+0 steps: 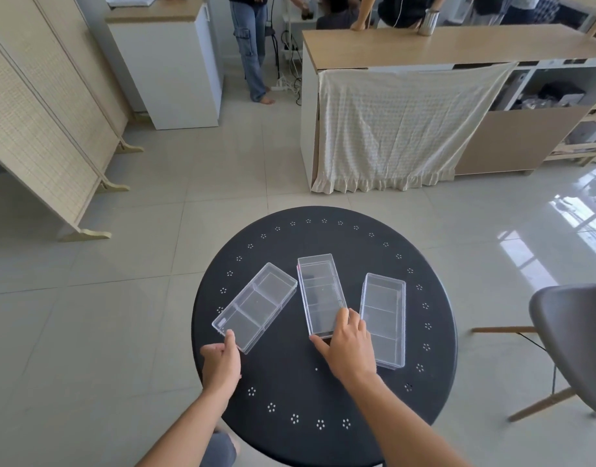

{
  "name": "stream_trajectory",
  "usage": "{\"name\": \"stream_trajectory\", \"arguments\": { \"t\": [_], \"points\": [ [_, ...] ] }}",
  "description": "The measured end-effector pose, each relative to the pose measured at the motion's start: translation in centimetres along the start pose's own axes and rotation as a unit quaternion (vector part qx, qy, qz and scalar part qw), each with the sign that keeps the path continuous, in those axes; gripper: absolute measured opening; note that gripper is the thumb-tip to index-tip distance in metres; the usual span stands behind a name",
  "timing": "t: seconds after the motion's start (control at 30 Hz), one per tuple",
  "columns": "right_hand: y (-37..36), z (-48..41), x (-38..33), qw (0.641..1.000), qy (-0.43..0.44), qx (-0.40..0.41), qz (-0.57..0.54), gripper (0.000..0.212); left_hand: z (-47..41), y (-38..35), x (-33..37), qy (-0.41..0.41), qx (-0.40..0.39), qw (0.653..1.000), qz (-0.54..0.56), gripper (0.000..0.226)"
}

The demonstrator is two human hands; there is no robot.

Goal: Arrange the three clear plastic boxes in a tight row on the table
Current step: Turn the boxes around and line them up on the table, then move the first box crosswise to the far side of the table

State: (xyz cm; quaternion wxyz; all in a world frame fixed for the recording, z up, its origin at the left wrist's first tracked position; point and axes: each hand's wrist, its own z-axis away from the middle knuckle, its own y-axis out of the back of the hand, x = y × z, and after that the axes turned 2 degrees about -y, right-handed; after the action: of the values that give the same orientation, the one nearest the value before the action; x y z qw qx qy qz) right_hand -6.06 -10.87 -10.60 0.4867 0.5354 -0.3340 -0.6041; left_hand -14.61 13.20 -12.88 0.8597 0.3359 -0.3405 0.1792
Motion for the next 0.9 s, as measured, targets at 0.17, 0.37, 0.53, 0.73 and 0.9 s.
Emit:
{"name": "stream_trajectory", "arguments": {
  "t": [0.17,0.37,0.53,0.73,0.9],
  "points": [
    [-0.9,1.2,-0.2,0.999,-0.016,-0.032,-0.022,0.101,2.2,-1.2,-1.4,-0.039,-0.036,0.994,-0.093,0.039],
    [-0.7,1.6,-1.0,0.995,-0.013,-0.071,-0.066,0.076,3.8,-2.1,0.0,-0.085,-0.156,0.977,-0.118,0.028],
    [-1.1,3.3,-0.8,0.989,-0.049,-0.047,-0.132,0.045,5.7,-3.5,2.1,-0.119,-0.254,0.954,-0.104,0.031],
    [0.0,4.8,0.5,0.952,-0.055,-0.116,-0.279,0.072,7.0,-5.6,2.3,-0.138,-0.262,0.947,-0.122,0.057],
    [1.1,4.2,1.1,0.921,-0.083,-0.156,-0.347,0.063,8.1,-6.0,3.3,-0.16,-0.224,0.957,-0.092,0.035]
  ]
}}
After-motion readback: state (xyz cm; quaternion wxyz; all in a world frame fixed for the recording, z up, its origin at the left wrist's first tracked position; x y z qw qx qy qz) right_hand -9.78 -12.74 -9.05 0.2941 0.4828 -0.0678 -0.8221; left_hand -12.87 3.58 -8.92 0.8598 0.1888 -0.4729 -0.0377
